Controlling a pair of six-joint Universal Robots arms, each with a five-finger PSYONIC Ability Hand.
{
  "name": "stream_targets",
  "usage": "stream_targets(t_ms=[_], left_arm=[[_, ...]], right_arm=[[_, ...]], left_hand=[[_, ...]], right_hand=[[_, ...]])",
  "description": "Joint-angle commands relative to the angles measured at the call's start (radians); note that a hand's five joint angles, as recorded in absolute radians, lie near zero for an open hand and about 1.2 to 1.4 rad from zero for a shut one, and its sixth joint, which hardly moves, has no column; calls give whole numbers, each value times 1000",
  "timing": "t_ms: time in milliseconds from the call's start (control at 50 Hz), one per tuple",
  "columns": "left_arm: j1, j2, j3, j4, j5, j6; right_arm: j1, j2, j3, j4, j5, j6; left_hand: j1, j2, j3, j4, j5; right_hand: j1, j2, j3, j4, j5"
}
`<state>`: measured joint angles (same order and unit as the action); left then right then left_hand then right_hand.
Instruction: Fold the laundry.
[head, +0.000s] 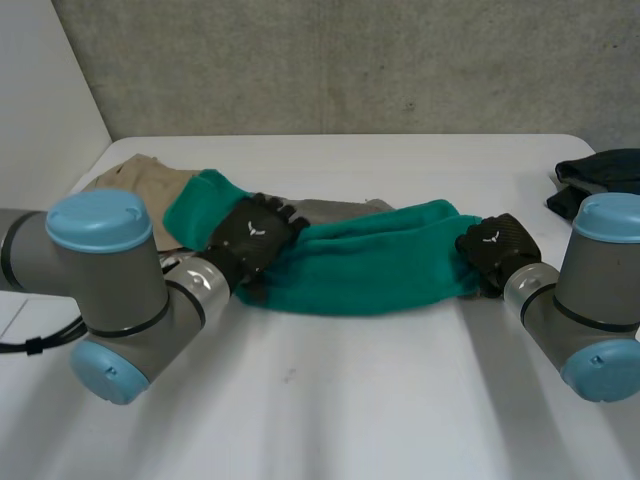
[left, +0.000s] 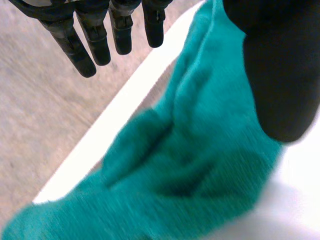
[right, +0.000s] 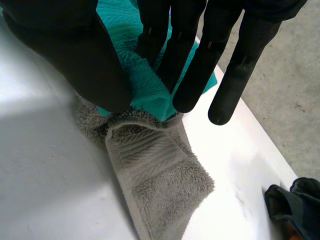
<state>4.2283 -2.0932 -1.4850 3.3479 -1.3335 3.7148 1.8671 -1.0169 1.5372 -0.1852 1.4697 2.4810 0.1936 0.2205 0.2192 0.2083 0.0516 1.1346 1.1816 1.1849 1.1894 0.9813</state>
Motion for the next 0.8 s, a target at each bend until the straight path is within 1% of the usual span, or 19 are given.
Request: stream_targets(t_ms=[20,80,140,220,240,300,340,400,520,540,680,700,760,780,800], left_arm=[[-28,41,20,-7,-18,2],[-31,30,25,-11,-22,-1],[-47,12,37,-37,-19,-1],[-67,-10,55,-100,-18,-1],[-71,-19,66,-122,-19,-3],[-76,-30,89,-152,-26,-16],[-76,-34,100,-163,-30,-36],[-71,-50,123,-177,-39,-107],[-64,-103,173,-202,-42,-245],[-64,-123,190,-209,-39,-281],[-74,-189,265,-277,-26,-433],[-76,-194,284,-300,-21,-467],[-68,-182,308,-323,-26,-506],[-48,-159,322,-335,-45,-524],[-38,-142,330,-338,-56,-529]], right_arm=[[17,-18,-6,27,15,94],[30,-40,-8,53,17,107],[63,-98,-11,107,20,130],[127,-202,-34,171,21,199],[153,-245,-55,190,21,240],[207,-316,-115,225,21,326],[234,-338,-153,251,20,361],[277,-354,-235,306,21,424],[343,-354,-331,369,40,460],[362,-354,-348,378,49,463],[409,-354,-362,385,96,478],[414,-351,-362,383,101,478],[409,-348,-361,377,109,476],[399,-344,-359,372,109,475],[386,-338,-358,369,106,473]], left_hand=[[-19,-46,-45,-34,-52],[-19,-46,-45,-34,-52],[-19,-46,-45,-34,-52],[-19,-46,-45,-34,-52],[-19,-46,-45,-34,-52],[-19,-46,-45,-34,-52],[-19,-46,-45,-34,-52],[-19,-46,-45,-34,-52],[-19,-46,-45,-34,-52],[-19,-46,-45,-34,-52],[-19,-46,-45,-34,-52],[370,344,345,356,338],[1072,1045,1046,1057,1039],[1201,1174,1176,1187,1169],[1203,1176,1177,1188,1170]], right_hand=[[262,215,211,207,240],[262,215,211,207,240],[262,215,211,207,240],[262,215,211,207,240],[262,215,211,207,240],[262,215,211,207,240],[262,215,211,207,240],[262,215,211,207,240],[262,215,211,207,240],[262,215,211,207,240],[262,215,211,207,240],[262,215,211,207,240],[262,215,211,207,240],[262,215,211,207,240],[98,52,48,44,77]])
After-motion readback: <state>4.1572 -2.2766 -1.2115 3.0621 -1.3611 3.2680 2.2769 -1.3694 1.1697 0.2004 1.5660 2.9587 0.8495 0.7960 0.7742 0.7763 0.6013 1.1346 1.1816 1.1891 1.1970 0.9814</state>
